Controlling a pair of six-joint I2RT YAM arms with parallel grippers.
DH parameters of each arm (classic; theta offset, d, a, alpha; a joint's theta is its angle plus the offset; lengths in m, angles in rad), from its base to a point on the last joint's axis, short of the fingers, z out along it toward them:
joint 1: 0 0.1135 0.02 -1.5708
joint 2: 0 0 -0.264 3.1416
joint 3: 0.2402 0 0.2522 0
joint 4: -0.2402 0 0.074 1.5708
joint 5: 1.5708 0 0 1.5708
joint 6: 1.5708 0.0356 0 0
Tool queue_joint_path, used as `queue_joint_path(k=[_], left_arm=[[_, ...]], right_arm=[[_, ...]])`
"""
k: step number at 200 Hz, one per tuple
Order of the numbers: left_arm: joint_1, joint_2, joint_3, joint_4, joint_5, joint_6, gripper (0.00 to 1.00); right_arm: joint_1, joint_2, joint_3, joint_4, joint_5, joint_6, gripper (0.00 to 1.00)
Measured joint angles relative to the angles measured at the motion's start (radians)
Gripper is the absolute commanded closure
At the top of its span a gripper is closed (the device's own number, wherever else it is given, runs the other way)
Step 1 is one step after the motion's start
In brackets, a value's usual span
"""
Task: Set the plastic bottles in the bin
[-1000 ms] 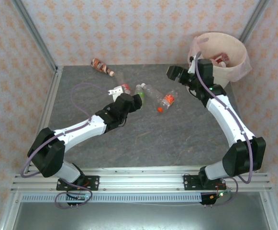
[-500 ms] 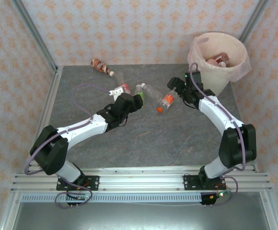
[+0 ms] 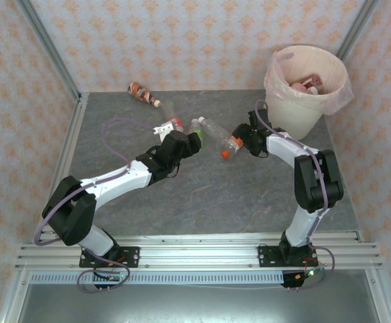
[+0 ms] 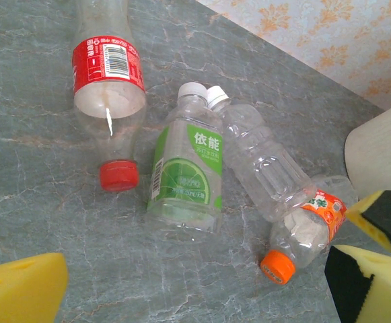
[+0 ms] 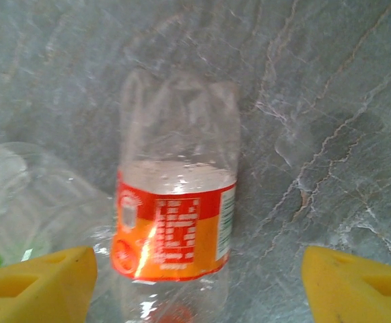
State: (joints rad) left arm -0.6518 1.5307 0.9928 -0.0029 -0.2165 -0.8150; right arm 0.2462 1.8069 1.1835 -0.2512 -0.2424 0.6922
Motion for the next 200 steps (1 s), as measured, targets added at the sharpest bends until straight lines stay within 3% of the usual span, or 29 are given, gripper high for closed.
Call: queue_joint_path(k=[136,200], left_arm=[[0.0,0.0,0.0,0.0,0.0,0.0,0.0],[0.0,0.0,0.0,0.0,0.0,0.0,0.0]], right_arm=[[0.002,0.182,0.128,0.034,-0.008,0.014,0.28],[-0.012,0.172,0.087,0.085,-0.012,0.028,0.44]])
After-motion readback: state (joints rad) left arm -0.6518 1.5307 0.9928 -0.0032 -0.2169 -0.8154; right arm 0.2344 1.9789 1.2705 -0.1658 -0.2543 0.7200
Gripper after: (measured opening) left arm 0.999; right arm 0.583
